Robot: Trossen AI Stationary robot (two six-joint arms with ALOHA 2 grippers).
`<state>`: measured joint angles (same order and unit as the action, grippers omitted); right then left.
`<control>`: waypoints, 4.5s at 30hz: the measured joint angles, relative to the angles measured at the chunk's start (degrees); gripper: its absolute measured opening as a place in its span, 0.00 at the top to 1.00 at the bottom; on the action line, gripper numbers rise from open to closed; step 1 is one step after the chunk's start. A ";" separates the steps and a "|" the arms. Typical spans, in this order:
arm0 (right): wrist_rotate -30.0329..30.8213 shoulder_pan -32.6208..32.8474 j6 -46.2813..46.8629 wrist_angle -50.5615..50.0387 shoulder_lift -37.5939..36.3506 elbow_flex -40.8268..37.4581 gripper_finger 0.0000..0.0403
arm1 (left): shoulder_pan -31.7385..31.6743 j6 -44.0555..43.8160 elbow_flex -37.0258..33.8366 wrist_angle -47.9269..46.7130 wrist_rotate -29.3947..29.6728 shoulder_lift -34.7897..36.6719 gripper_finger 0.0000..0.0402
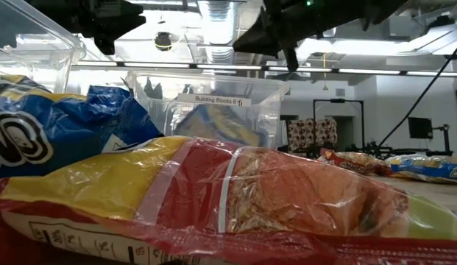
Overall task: Sort Maruchan noodles
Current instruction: Put the top right blue noodle packet into the top transparent bin, then adjust the top transparent bin, then put the bottom blue noodle packet into the top transparent bin
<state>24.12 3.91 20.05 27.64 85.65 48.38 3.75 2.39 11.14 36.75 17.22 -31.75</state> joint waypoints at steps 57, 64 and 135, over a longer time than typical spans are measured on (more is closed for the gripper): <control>12.30 -19.93 0.47 -85.02 18.90 39.80 0.98 | 0.02 -2.62 0.00 -3.56 1.58 -0.11 0.71; 12.43 -16.74 -1.95 -84.75 10.23 39.70 0.98 | 0.02 -3.52 0.00 -4.68 1.58 -0.11 0.71; -44.71 11.16 -14.52 -38.78 41.29 41.51 0.64 | 0.02 -6.73 -0.02 -6.88 1.67 -0.12 0.71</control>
<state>-20.59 15.07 5.53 -11.14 126.93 89.89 3.77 -4.34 11.11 29.87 18.90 -31.87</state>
